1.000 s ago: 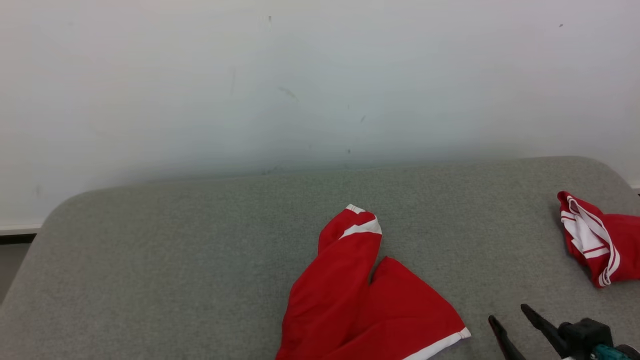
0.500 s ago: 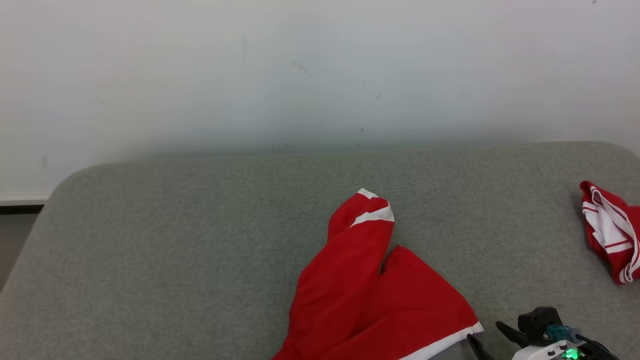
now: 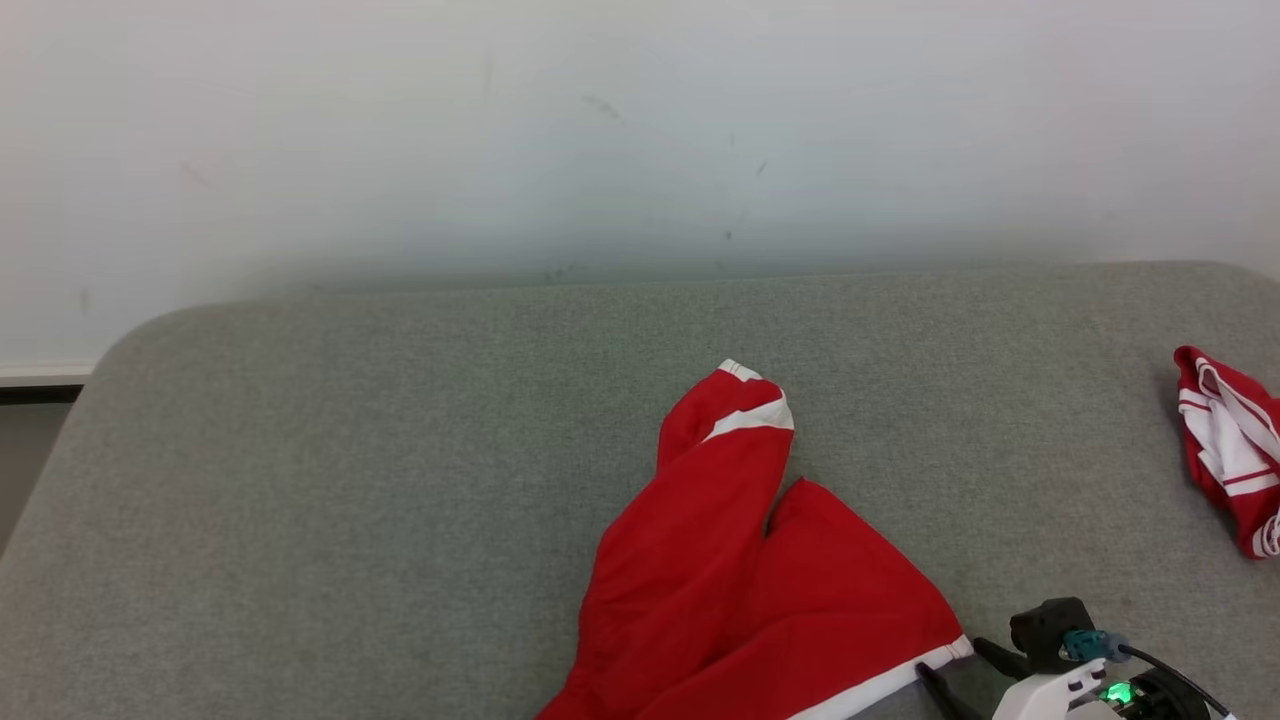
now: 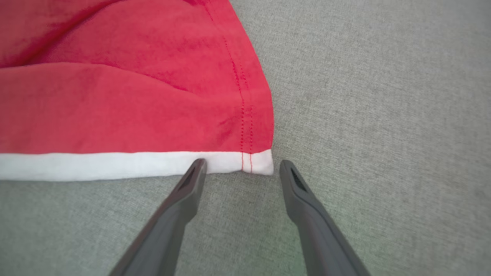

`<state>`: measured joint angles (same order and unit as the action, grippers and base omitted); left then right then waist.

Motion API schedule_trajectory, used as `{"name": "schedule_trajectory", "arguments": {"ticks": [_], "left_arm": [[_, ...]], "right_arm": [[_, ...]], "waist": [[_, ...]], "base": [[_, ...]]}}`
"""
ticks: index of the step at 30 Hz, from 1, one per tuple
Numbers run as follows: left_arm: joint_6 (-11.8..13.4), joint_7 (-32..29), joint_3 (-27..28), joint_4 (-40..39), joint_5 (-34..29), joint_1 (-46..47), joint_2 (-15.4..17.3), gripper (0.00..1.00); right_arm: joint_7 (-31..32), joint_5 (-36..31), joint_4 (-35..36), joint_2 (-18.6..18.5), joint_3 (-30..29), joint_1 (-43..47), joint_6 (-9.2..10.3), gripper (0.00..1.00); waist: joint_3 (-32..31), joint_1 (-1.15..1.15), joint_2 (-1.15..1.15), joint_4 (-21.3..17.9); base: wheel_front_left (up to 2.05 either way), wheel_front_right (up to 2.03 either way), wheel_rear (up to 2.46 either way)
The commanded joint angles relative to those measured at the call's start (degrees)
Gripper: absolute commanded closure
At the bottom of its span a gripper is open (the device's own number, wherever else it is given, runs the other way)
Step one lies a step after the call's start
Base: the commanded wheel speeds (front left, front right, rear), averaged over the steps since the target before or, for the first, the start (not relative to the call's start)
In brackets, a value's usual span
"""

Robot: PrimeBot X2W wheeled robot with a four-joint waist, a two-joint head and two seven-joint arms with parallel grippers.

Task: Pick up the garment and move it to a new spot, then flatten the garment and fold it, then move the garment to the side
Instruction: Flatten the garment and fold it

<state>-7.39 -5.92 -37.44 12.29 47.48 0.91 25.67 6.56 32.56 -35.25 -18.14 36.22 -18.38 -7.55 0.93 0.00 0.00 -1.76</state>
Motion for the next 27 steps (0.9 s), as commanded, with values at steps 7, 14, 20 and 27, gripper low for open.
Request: {"name": "schedule_trajectory", "arguments": {"ticks": [7,14,20,27], "left_arm": [[-0.1,2.2,-3.7,1.8,2.2,4.0,0.1,0.0],[-0.1,2.9,-8.0,2.5,4.2,6.6,0.2,0.71],[-0.1,4.5,-10.5,2.5,6.7,8.3,-0.1,1.0],[-0.1,7.3,-9.9,-4.4,13.2,7.6,2.4,1.0]], "right_arm": [[0.4,2.1,-2.9,0.5,3.5,-3.6,0.14,0.0],[1.5,5.7,-5.2,2.3,7.3,-5.5,0.13,1.0],[0.5,11.7,-3.8,2.0,8.3,-5.6,0.06,1.0],[-3.6,23.0,4.8,-2.0,4.8,-3.7,0.08,1.0]], "waist": [[1.3,0.0,0.0,-0.3],[2.5,0.0,0.0,-0.2],[2.1,0.0,0.0,0.2],[0.2,0.0,0.0,-0.1]], "base": [[0.0,0.0,0.0],[0.0,0.0,0.0],[0.0,0.0,0.0],[0.0,0.0,0.0]]}}
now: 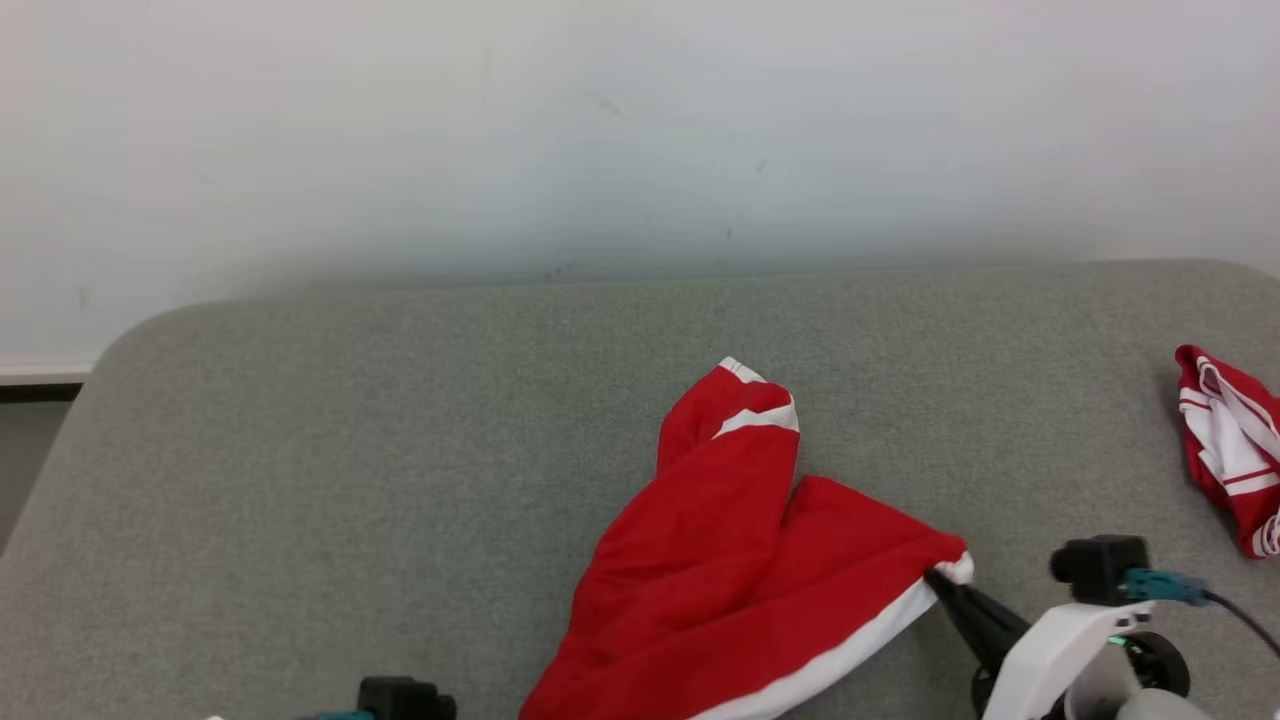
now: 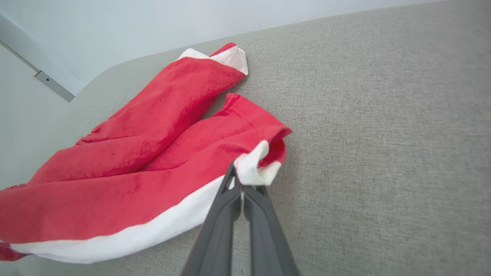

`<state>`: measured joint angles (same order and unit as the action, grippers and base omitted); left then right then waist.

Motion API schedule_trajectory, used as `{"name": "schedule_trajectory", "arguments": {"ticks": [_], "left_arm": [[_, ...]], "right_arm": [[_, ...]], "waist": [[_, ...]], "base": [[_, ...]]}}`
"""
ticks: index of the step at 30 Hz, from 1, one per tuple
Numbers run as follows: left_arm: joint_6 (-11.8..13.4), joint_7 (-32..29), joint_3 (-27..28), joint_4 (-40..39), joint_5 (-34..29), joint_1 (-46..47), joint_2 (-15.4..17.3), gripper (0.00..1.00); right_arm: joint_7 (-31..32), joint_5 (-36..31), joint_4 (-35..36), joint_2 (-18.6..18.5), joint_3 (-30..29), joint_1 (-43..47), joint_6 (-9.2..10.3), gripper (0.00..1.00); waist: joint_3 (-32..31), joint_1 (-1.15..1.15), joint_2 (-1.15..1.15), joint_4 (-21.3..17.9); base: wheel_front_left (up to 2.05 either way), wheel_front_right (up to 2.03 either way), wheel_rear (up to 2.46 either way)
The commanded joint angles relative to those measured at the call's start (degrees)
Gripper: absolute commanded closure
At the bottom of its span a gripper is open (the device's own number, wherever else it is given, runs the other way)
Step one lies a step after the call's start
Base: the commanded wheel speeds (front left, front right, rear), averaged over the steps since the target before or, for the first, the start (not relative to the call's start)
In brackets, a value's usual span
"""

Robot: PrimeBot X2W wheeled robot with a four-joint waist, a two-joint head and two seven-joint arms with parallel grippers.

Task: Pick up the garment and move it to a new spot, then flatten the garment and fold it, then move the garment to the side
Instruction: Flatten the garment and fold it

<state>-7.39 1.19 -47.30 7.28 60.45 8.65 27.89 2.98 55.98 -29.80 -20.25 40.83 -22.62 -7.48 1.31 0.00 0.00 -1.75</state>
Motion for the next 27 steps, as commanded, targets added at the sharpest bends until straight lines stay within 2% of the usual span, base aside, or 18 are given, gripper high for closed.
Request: {"name": "schedule_trajectory", "arguments": {"ticks": [1,9,16,21,27], "left_arm": [[-0.1,0.4,0.2,-1.0,1.0,-0.4,0.7,1.0],[-0.1,-0.4,2.7,-15.8,7.1,-0.8,4.8,1.0],[0.0,-1.6,4.1,-28.7,11.0,0.2,5.7,1.0],[1.5,-3.1,5.3,-37.7,11.5,1.4,7.1,1.0],[4.4,-6.7,7.4,-46.9,15.3,4.8,8.3,1.0]], "right_arm": [[-0.6,1.0,1.0,-0.9,-0.6,0.9,0.0,1.0],[-3.7,10.2,15.6,-8.3,-7.5,5.7,-0.01,1.0],[-7.3,16.2,31.5,-12.9,-15.5,12.1,0.0,1.0],[-10.3,17.4,41.4,-15.8,-22.7,17.5,-0.01,1.0],[-11.1,18.5,51.7,-16.9,-32.2,22.0,0.0,1.0]], "waist": [[-0.5,0.0,0.0,-0.3],[-2.5,0.0,0.0,-1.4],[-4.0,0.0,0.0,-2.5],[-4.6,0.0,0.0,-3.3],[-4.5,0.0,0.0,-3.9]], "base": [[0.0,0.0,0.0],[0.0,0.0,0.0],[0.0,0.0,0.0],[0.0,0.0,0.0],[0.0,0.0,0.0]]}}
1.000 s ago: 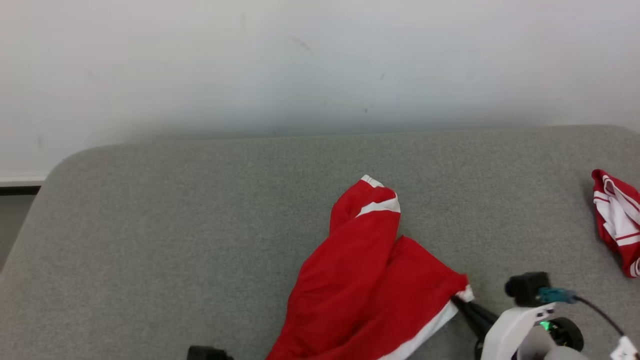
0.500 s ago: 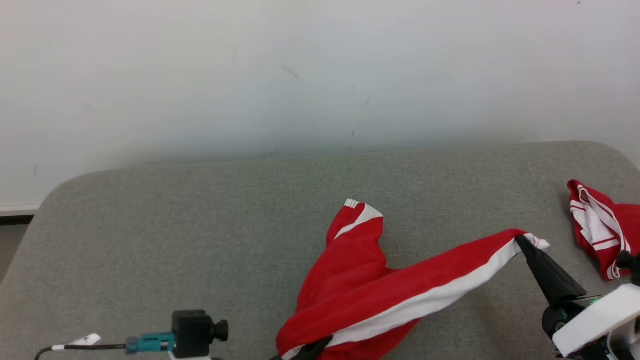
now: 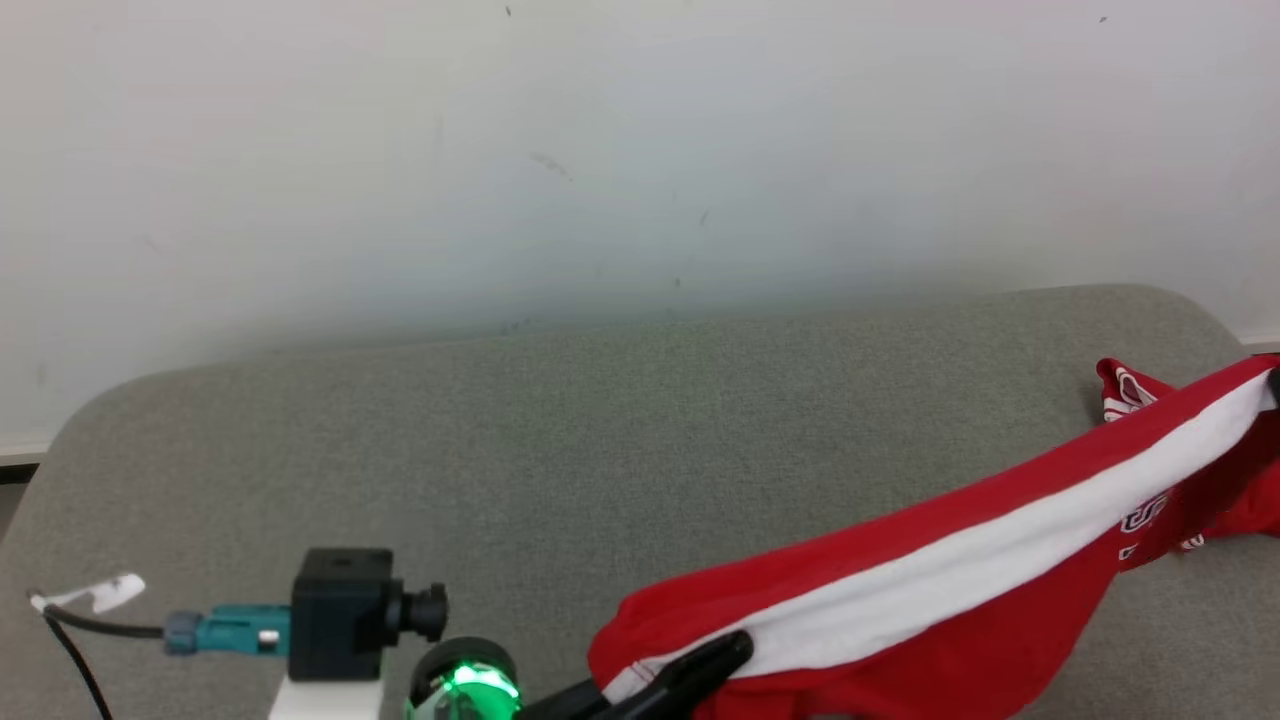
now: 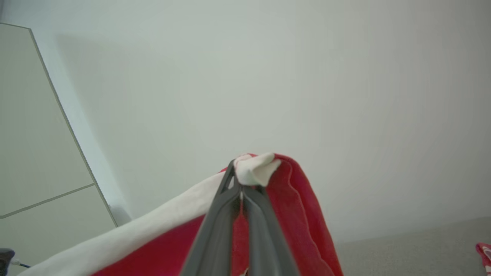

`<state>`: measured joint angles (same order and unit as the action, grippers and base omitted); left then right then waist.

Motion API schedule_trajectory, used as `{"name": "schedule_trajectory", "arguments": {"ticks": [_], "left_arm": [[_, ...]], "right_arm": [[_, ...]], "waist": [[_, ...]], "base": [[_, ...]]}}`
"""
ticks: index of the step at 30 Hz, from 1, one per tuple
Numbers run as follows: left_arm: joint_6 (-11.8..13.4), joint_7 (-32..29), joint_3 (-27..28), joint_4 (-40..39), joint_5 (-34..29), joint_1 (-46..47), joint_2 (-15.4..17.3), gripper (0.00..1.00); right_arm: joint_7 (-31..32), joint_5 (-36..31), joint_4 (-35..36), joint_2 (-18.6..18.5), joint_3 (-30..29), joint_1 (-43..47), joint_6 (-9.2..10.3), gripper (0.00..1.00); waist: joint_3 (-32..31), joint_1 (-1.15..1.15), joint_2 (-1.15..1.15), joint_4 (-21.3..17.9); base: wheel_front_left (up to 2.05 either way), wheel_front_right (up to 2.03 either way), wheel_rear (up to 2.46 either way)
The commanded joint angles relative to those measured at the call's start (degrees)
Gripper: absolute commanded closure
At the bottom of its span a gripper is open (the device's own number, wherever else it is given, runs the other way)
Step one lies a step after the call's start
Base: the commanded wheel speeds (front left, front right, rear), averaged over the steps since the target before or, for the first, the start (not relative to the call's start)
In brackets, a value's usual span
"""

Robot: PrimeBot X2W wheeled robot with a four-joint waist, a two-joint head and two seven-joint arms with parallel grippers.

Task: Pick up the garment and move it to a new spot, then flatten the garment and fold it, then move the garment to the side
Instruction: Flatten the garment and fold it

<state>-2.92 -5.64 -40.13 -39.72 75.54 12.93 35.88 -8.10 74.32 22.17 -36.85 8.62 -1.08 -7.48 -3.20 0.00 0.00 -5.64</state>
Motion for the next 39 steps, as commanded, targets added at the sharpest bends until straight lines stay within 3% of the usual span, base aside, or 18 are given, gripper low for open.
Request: {"name": "schedule_trajectory", "arguments": {"ticks": [1,5,10,14,19,23,29,34,39], "left_arm": [[0.4,-0.7,0.6,-0.8,0.9,1.4,0.6,1.0],[2.2,-4.5,2.5,-0.8,3.8,5.8,1.9,1.0],[3.6,-9.4,4.8,5.6,5.2,14.0,2.6,1.0],[3.9,-13.3,5.5,14.4,2.0,24.0,1.5,1.0],[3.2,-14.6,5.7,28.8,-3.0,39.0,-3.3,1.0],[0.8,-11.6,5.8,40.8,-8.7,50.5,-7.8,1.0],[-2.5,-0.7,6.0,56.5,-17.9,63.8,-13.4,1.0],[-4.2,12.0,3.0,66.1,-24.4,66.5,-16.9,1.0],[-4.6,18.2,-4.5,68.8,-22.9,58.8,-18.9,1.0]], "right_arm": [[0.4,0.2,0.9,-0.3,-1.2,0.9,0.0,1.0],[3.3,-0.4,2.8,1.0,-4.7,0.4,0.0,1.0],[9.5,-4.8,-1.2,4.9,-6.5,-5.9,-0.01,1.0],[16.2,-10.6,-7.4,11.7,-6.6,-17.9,-0.01,1.0],[23.7,-22.2,-17.6,22.7,-7.5,-37.4,-0.01,1.0],[24.8,-31.7,-26.5,30.0,-9.9,-52.4,-0.01,1.0],[18.0,-39.1,-38.0,33.4,-11.7,-67.6,0.0,1.0],[10.5,-38.9,-46.0,33.9,-10.6,-68.4,0.0,1.0],[6.2,-35.5,-48.7,33.4,-6.2,-59.3,0.0,1.0]], "waist": [[0.2,0.0,0.0,-0.1],[1.6,0.0,0.0,0.1],[6.3,0.0,0.0,0.6],[12.3,0.0,0.0,0.9],[19.7,0.0,0.0,1.4],[24.5,0.0,0.0,1.4],[29.3,0.0,0.0,0.6],[31.3,0.0,0.0,0.6],[29.4,0.0,0.0,0.4]], "base": [[0.0,0.0,0.0],[0.0,0.0,0.0],[0.0,0.0,0.0],[0.0,0.0,0.0],[0.0,0.0,0.0],[0.0,0.0,0.0],[0.0,0.0,0.0],[0.0,0.0,0.0],[0.0,0.0,0.0]]}}
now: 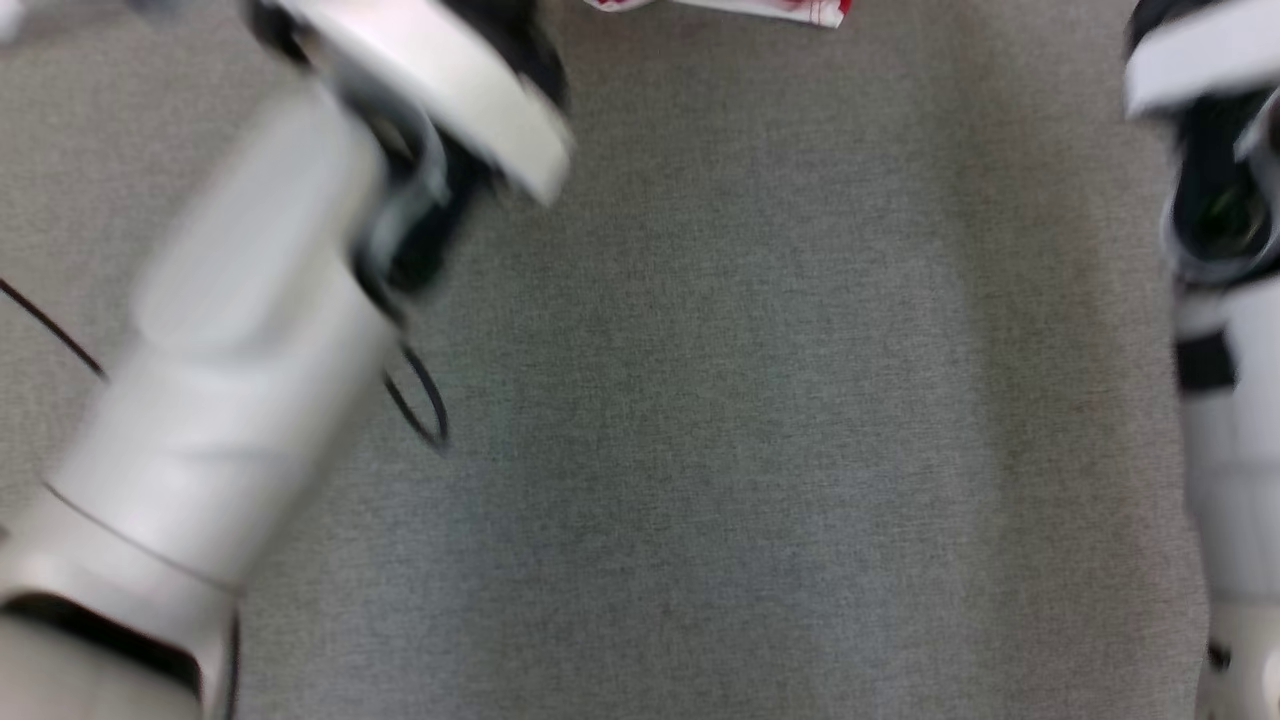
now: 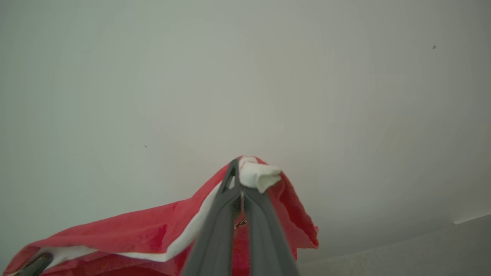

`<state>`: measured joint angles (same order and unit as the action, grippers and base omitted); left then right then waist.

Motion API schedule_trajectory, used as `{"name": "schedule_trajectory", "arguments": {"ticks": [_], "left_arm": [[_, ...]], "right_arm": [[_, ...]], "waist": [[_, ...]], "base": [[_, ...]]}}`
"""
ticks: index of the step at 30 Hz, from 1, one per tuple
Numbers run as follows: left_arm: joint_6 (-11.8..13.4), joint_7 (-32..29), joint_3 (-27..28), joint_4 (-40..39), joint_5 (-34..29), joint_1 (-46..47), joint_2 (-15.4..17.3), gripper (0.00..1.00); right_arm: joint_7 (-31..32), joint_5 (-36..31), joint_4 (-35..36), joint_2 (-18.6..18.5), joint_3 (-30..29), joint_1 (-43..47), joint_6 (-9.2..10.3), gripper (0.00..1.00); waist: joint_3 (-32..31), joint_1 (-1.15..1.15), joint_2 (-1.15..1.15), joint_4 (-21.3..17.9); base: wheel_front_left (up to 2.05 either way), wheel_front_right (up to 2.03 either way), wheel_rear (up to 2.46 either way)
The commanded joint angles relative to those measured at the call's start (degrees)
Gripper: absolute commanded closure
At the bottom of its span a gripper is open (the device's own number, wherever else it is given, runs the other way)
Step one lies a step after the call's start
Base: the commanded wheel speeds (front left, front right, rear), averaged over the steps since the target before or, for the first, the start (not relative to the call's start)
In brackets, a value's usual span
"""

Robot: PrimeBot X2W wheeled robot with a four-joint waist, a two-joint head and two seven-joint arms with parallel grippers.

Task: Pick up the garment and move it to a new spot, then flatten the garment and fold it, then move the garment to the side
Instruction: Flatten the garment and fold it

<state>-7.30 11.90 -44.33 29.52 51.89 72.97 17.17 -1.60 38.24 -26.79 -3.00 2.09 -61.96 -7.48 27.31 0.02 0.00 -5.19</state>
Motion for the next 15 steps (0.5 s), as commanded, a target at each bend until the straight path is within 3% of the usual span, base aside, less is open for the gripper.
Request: {"name": "schedule_trajectory", "arguments": {"ticks": [1,7,15], "left_arm": [[-0.2,0.6,-0.3,-0.5,0.8,-1.2,-0.2,1.0],[-0.2,2.9,-6.9,-5.2,3.4,-12.2,2.4,1.0],[-0.2,3.3,-5.7,-12.3,3.3,-29.8,5.0,1.0]], "right_arm": [[-0.3,0.6,0.2,-0.4,0.4,1.5,0.0,1.0],[-3.0,7.5,7.4,-5.6,4.3,18.2,0.0,1.0],[-2.4,12.7,17.0,-12.5,7.5,40.7,0.0,1.0]], "waist": [[-1.1,-0.02,0.0,0.0],[-2.9,-0.02,0.0,0.7],[-9.7,-0.02,0.0,1.0]], "base": [[0.0,0.0,0.0],[0.0,0.0,0.0],[0.0,0.0,0.0]]}}
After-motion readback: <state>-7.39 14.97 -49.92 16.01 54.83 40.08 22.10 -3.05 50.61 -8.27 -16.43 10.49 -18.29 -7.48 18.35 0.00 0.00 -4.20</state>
